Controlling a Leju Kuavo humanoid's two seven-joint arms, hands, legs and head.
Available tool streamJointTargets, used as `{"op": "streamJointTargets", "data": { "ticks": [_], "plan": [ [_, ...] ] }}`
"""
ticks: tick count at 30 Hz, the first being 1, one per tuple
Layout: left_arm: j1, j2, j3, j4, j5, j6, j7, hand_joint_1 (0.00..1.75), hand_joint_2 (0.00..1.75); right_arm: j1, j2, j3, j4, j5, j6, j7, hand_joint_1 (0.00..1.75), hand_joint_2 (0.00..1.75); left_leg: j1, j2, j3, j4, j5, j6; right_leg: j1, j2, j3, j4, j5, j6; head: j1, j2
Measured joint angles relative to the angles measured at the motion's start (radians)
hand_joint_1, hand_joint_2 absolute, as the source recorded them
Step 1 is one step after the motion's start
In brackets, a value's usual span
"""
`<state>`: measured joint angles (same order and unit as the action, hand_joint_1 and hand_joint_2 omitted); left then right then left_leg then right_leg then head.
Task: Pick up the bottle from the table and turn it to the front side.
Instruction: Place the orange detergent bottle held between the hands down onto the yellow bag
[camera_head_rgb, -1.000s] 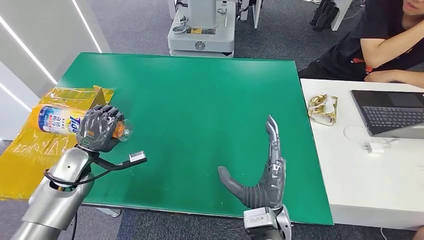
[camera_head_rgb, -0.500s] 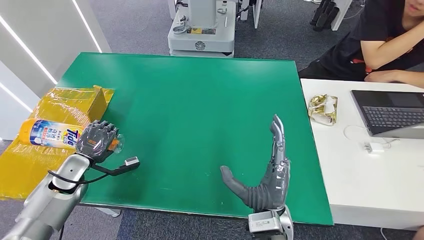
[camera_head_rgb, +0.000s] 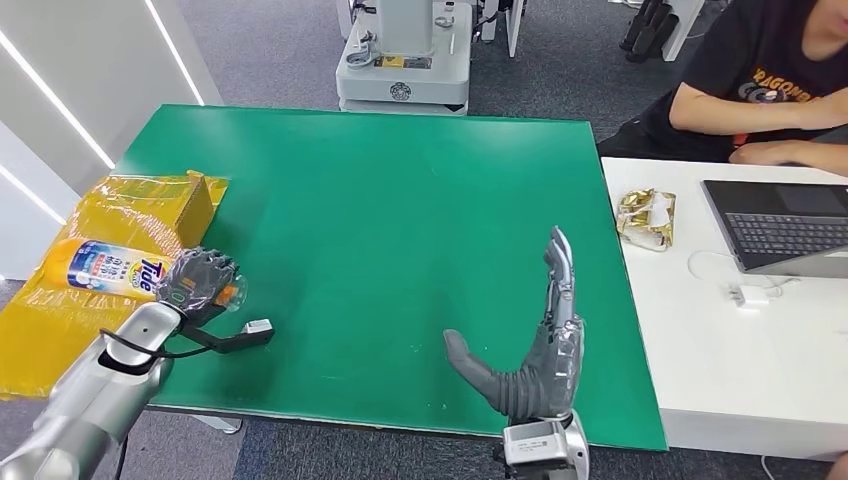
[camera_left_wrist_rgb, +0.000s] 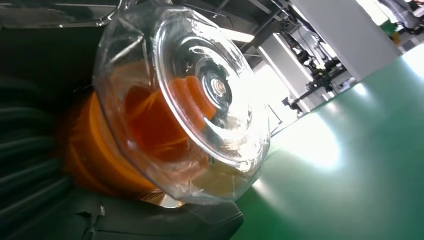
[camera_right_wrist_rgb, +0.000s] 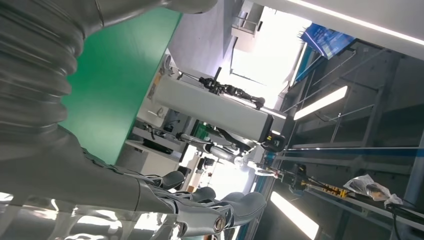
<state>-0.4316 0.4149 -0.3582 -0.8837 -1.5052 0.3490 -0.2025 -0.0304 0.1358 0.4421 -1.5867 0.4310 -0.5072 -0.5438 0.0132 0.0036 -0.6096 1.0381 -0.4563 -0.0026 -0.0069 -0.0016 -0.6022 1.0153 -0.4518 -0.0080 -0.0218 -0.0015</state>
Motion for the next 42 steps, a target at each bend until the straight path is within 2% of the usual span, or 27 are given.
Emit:
{"op": "streamJointTargets", "data": {
  "ticks": [7,12,24,32,33,36,37,42],
  "plan": [
    [-0.139,-0.027,-0.026,0.161,0.004,-0.044,-0.081,1.75,1.75,0.001,0.000,0.000,-0.013,0.007,0.013,0.007,0.00,1.75,0.000,0.000,0.000,0.000,0.000,0.000,0.000,0.000,0.000,0.000,0.000,0.000,0.000,0.000],
    [-0.198,-0.044,-0.035,0.254,0.013,-0.065,-0.119,1.75,1.75,0.002,0.000,-0.001,-0.023,0.009,0.014,0.015,0.00,1.75,0.000,0.000,0.000,0.000,0.000,0.000,0.000,0.000,0.000,0.000,0.000,0.000,0.000,0.000],
    [-0.252,-0.059,-0.042,0.384,0.055,-0.164,-0.132,1.75,1.75,0.007,0.003,-0.008,-0.036,0.019,0.021,0.025,0.00,1.75,0.000,0.000,0.000,0.000,0.001,-0.001,0.000,0.000,0.000,0.001,0.000,0.000,0.000,0.000],
    [-0.262,-0.061,-0.042,0.415,0.075,-0.158,-0.130,1.73,1.75,0.013,0.007,-0.020,-0.047,0.030,0.017,0.030,0.00,1.75,0.000,0.000,0.001,0.000,0.001,-0.002,0.000,0.000,0.001,0.001,0.000,-0.001,0.000,0.000],
    [-0.262,-0.061,-0.042,0.417,0.075,-0.158,-0.129,1.38,1.75,0.014,0.007,-0.021,-0.047,0.030,0.017,0.030,0.00,1.75,0.000,0.000,0.001,0.000,0.001,-0.002,0.000,0.000,0.001,0.002,0.000,-0.001,0.000,0.000],
    [-0.263,-0.062,-0.042,0.420,0.080,-0.157,-0.125,0.08,1.75,0.016,0.008,-0.025,-0.050,0.034,0.016,0.031,0.00,1.75,0.000,0.000,0.001,0.000,0.002,-0.002,0.000,0.000,0.000,0.002,0.000,-0.001,0.000,0.000],
    [-0.263,-0.064,-0.042,0.421,0.084,-0.156,-0.123,0.00,1.75,0.016,0.008,-0.025,-0.051,0.036,0.015,0.032,0.00,1.75,0.000,0.000,0.001,0.000,0.002,-0.002,0.000,0.000,0.000,0.002,0.000,-0.001,0.000,0.000],
    [-0.266,-0.071,-0.042,0.422,0.093,-0.146,-0.113,0.00,1.75,0.017,0.008,-0.025,-0.053,0.044,0.017,0.040,0.00,1.75,0.000,0.000,0.001,-0.001,0.002,-0.003,0.000,0.000,0.001,0.002,0.001,-0.001,0.000,0.000]
  ]
}}
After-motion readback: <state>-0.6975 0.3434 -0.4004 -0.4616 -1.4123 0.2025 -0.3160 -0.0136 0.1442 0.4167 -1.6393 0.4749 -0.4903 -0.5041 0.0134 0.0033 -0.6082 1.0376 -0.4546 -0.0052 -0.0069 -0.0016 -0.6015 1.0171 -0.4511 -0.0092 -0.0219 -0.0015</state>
